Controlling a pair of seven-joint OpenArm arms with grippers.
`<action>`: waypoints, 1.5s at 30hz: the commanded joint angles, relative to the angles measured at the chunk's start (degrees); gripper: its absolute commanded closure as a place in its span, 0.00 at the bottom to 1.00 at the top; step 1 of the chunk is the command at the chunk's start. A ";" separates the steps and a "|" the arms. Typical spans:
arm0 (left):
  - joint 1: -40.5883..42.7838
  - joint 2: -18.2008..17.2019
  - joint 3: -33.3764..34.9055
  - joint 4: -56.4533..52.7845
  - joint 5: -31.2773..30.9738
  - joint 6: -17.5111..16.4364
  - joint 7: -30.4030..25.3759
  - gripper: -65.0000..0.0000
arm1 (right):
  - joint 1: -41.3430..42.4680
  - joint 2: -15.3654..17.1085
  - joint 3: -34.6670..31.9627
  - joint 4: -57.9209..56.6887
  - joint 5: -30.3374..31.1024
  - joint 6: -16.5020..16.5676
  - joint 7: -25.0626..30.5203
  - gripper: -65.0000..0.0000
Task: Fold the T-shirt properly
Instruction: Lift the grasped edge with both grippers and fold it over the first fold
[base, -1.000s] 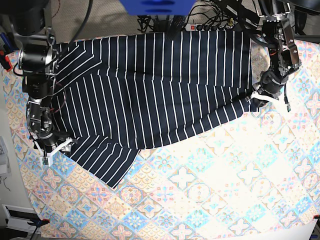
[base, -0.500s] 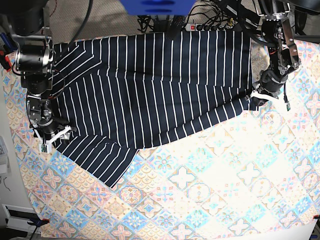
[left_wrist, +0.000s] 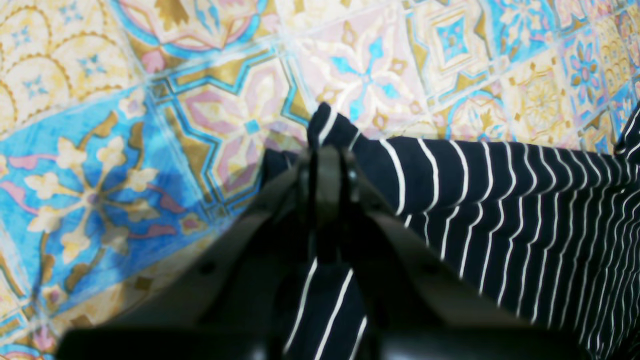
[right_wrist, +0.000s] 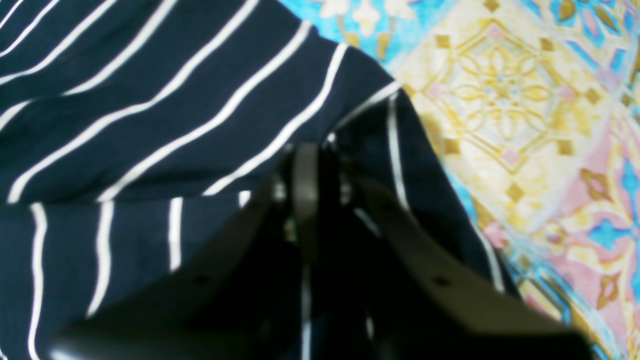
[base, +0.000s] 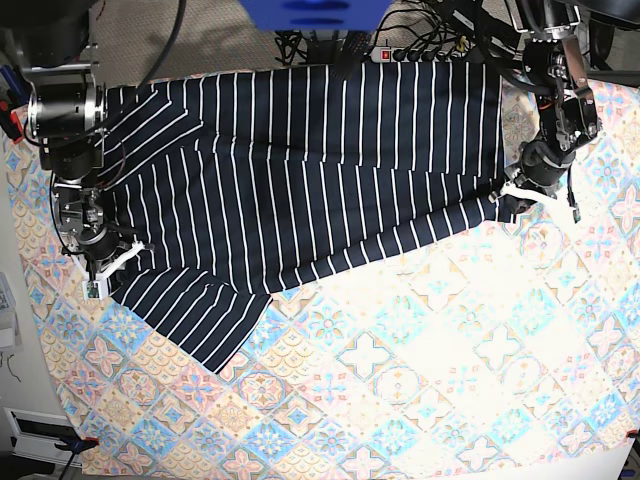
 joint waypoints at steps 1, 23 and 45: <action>-0.34 -0.70 -0.23 1.08 -0.25 -0.34 -1.06 1.00 | 0.16 0.93 0.04 1.32 -1.38 0.82 -2.96 1.00; 1.94 -0.70 -0.41 5.48 -0.25 -0.34 -1.14 1.00 | -30.70 2.07 24.83 48.88 -1.29 5.13 -17.03 0.99; 9.94 -1.05 -3.31 11.54 -0.25 -2.54 -1.06 1.00 | -45.99 -0.04 29.49 66.11 -1.21 5.13 -17.12 1.00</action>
